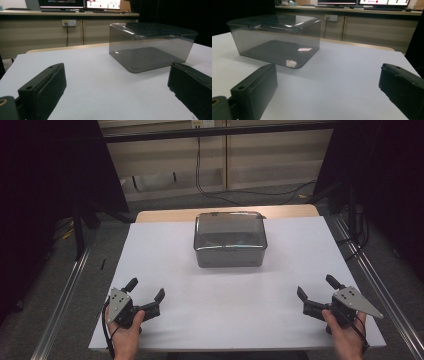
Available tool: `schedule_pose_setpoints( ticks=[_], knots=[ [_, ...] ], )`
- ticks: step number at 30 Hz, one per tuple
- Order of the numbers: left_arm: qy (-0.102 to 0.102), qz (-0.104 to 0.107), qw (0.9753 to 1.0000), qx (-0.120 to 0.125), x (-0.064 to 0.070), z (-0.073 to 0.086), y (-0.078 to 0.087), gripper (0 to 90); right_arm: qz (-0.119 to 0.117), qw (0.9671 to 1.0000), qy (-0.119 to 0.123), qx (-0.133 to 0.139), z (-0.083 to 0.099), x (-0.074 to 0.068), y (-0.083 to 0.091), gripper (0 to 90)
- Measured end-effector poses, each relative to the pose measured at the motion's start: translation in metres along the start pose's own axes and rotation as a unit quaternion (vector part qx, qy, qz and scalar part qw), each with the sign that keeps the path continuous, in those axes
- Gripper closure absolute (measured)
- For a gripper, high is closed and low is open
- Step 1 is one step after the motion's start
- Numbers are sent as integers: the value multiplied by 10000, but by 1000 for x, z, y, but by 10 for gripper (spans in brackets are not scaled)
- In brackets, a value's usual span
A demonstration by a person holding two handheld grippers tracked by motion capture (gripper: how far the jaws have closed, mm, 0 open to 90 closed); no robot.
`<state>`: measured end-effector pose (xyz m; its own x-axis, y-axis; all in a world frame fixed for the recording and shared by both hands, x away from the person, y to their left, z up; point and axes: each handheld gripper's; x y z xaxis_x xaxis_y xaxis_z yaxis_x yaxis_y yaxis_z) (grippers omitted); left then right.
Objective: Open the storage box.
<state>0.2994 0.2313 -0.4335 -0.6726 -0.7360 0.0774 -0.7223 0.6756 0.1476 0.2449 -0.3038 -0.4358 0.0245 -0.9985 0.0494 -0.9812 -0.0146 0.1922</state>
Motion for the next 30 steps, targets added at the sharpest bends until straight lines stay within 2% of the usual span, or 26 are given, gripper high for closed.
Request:
schedule_pose_setpoints(
  ticks=[2, 10, 14, 18, 21, 22, 24, 30],
  knots=[
    [24, 80, 10000, 45, 1, 0, -1, 19, -16, 10000, 34, -1, 0, 0, 0, 12],
    [71, 61, 9999, -50, 2, 0, -3, 20, -122, 9999, 75, -14, 1, -4, -1, 12],
    [56, 44, 10000, -55, 2, 0, -4, 21, -170, 9998, 82, -82, 2, -10, -3, 12],
    [142, 72, 9999, -22, 2, 1, -3, 20, -311, 9995, 43, -100, 1, -18, -4, 13],
    [80, 25, 10000, 8, 2, 1, -2, 21, -375, 9992, 59, -107, 1, -21, -6, 15],
    [102, 24, 9999, 59, 3, 0, -1, 21, -422, 9989, -59, -194, 0, -25, -9, 22],
    [126, 23, 9999, 68, 3, 0, 0, 20, -514, 9984, -154, -201, -1, -29, -12, 24],
    [127, 22, 9999, 38, 2, 0, -1, 21, -587, 9982, -15, -131, -4, -37, -16, 21]
  ],
)
Point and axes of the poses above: each handheld gripper's, and its own axes: y roughly backward along the jaws, z roughly out of its underside, x roughly to its right, and after that the axes turned 13 degrees about z, right-handed
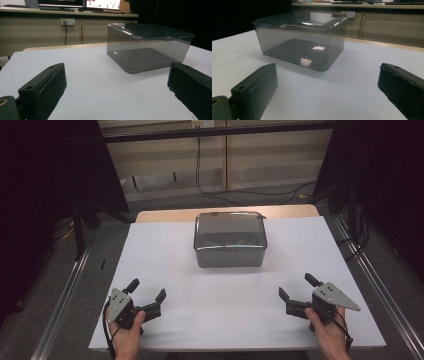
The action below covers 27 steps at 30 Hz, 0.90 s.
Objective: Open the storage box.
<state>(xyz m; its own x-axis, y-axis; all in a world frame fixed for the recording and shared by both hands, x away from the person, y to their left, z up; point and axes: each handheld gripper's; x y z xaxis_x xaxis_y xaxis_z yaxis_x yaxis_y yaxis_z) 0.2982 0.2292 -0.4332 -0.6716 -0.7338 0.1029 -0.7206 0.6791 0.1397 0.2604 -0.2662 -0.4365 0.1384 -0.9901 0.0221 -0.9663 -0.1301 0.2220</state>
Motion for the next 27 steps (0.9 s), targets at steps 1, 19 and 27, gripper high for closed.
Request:
schedule_pose_setpoints(
  ticks=[1, 19, 27],
  knots=[
    [8, 6, 10000, -14, 0, 0, 0, 20, -21, 10000, 4, 1, -1, -1, -1, 21],
    [117, -18, 9999, -33, 1, 0, 1, 23, -485, 9984, 259, 89, -17, -37, -27, 18],
    [136, -45, 9999, -69, 1, 1, 1, 23, -647, 9964, 530, 138, -25, -50, -40, 19]
  ],
)
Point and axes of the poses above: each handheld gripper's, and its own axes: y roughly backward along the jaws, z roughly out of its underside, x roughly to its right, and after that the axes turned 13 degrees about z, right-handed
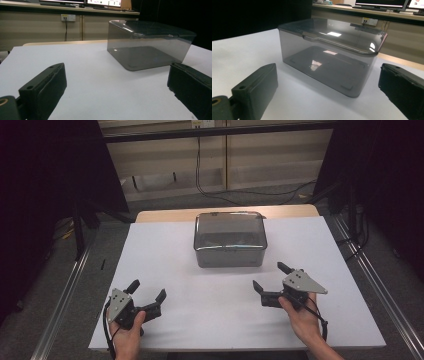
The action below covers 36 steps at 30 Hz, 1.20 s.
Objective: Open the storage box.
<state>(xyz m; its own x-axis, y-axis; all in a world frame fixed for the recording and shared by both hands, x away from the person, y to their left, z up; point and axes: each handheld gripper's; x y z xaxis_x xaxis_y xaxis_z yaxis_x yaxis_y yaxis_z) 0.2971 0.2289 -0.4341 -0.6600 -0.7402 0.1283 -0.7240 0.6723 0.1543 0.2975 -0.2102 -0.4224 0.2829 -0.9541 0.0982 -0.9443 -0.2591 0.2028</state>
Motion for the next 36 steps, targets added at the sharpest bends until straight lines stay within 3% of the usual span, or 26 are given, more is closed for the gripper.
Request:
schedule_pose_setpoints(
  ticks=[8, 17, 23, 29, 32, 36],
  knots=[
    [34, -12, 10000, 28, 0, 0, -1, 24, -57, 9984, 558, -37, -5, -12, -16, 21],
    [21, -15, 10000, -2, 0, 0, 0, 24, 11, 9967, 793, 149, -16, -20, -30, 4],
    [23, -7, 10000, -52, -1, 0, -1, 24, 5, 9902, 1375, 228, -25, -29, -43, 3],
    [7, 12, 10000, -63, 0, 0, -1, 24, -64, 9870, 1590, 219, -28, -34, -53, 14],
    [-6, -16, 10000, -84, -1, 0, -1, 24, -69, 9853, 1673, 338, -30, -37, -56, 14],
    [17, -52, 9999, -114, -3, 0, 0, 24, 9, 9784, 2025, 415, -31, -40, -60, 20]
  ],
)
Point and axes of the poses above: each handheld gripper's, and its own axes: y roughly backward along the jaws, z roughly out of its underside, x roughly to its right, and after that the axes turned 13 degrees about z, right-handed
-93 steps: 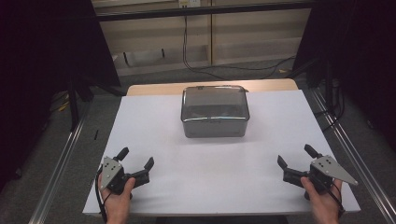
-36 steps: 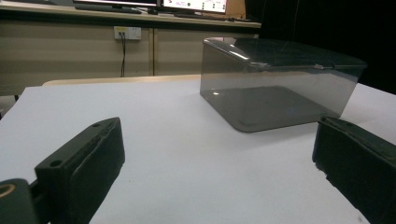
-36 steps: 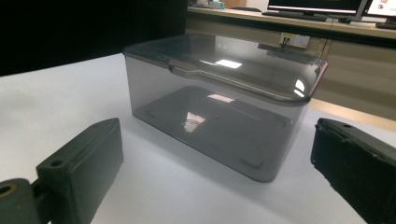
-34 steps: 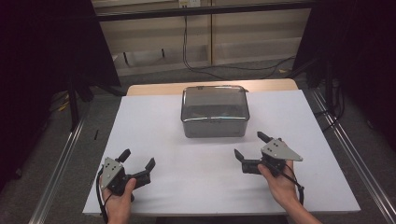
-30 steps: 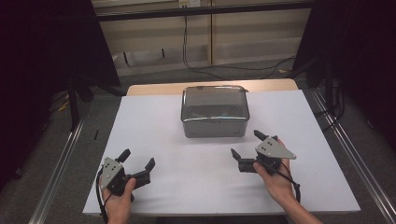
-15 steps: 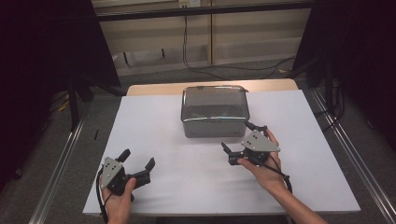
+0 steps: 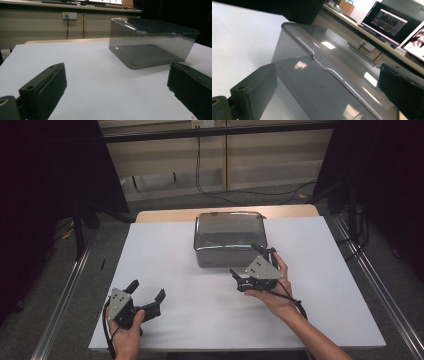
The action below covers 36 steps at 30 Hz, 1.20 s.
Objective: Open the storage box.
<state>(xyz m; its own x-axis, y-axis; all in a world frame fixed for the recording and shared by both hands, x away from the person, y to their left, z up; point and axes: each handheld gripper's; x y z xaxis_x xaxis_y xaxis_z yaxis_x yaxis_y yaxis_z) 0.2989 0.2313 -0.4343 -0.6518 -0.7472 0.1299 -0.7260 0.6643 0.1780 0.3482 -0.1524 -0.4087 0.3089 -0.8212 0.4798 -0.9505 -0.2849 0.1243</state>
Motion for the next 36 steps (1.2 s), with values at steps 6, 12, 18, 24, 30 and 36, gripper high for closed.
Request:
schedule_pose_setpoints(
  ticks=[6, 12, 18, 24, 30, 36],
  knots=[
    [-24, 12, 10000, -6, 0, 0, 1, 24, 173, 9975, 639, 250, -4, -5, -5, 97],
    [-50, -39, 10000, 6, 0, -1, 0, 24, 352, 9921, 1156, 340, -6, -8, -10, 145],
    [-42, -32, 10000, 5, 0, -1, 0, 24, 459, 9799, 1895, 415, -7, -15, -14, 226],
    [-41, -86, 10000, 8, -2, -1, 3, 24, 610, 9661, 2479, 378, -8, -19, -19, 276],
    [-76, -86, 9999, -9, -3, -1, 3, 24, 747, 9432, 3217, 355, -7, -25, -22, 349],
    [-124, -97, 9999, -63, -3, 0, 3, 24, 807, 9254, 3693, 269, -4, -32, -27, 469]
  ],
)
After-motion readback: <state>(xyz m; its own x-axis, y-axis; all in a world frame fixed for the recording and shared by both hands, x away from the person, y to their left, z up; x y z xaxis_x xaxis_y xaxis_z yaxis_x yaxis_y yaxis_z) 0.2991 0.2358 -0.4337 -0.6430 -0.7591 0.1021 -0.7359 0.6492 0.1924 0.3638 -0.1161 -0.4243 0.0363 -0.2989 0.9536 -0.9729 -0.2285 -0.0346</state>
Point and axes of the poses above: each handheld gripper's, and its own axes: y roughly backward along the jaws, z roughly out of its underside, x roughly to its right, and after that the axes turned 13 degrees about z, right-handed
